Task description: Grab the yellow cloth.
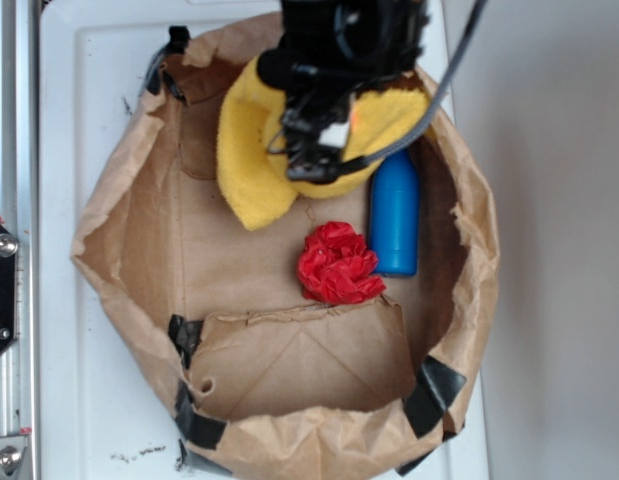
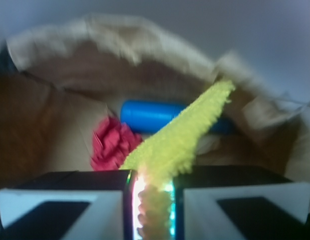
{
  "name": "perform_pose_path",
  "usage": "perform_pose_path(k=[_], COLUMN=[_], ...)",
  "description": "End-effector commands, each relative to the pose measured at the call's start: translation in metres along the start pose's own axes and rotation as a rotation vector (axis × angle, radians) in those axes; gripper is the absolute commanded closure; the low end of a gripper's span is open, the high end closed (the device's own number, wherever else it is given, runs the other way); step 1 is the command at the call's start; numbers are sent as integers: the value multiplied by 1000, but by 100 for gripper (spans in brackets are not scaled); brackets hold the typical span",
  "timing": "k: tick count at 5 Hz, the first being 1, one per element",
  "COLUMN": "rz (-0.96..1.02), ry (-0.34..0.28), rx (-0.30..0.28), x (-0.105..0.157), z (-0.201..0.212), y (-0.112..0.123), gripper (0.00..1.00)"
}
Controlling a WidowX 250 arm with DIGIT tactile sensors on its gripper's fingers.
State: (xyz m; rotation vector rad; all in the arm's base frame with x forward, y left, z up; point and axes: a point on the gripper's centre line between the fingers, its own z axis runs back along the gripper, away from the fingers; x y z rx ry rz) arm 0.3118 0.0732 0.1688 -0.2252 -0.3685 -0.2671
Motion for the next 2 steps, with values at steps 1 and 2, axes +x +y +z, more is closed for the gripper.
perform_pose_path(k=[1,2], rz=[-117,-105], ry=[-99,-82], rx=[57,88], x=[2,2], z=[46,45], y=[-34,-36], gripper=[100,100])
